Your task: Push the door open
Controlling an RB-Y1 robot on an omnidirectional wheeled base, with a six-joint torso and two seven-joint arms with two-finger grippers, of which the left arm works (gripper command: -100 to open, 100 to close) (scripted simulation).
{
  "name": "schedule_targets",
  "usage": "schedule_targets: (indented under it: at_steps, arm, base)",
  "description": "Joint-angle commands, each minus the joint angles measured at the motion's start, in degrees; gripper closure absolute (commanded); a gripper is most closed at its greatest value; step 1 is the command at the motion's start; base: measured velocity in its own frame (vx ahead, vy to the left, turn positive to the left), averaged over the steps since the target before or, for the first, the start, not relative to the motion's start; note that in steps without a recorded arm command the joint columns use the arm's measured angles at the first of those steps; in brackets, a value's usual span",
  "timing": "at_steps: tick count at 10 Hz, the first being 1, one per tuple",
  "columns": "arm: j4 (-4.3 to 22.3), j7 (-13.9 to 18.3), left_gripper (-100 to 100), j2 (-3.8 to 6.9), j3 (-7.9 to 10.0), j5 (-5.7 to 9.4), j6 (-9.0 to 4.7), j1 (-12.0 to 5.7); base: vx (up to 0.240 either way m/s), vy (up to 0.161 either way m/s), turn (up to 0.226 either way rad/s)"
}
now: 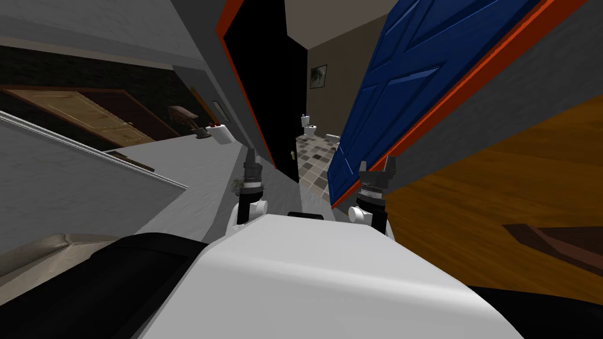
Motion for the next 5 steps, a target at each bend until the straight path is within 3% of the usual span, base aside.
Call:
schedule_targets:
  at_steps: [1,2,5]
  arm:
    - [2.1,0.31,-100,0.34,-0.4,0.13,-0.58,-0.53]
    - [2.1,0.31,-100,0.34,-0.4,0.13,-0.58,-0.53]
    - [5.7,0.85,-100,0.83,-1.08,0.35,-1.58,-1.44]
  base:
    - [0.024,0.004,-0.061]
    - [0.07,0.07,-0.044]
    - [0.103,0.073,-0.057]
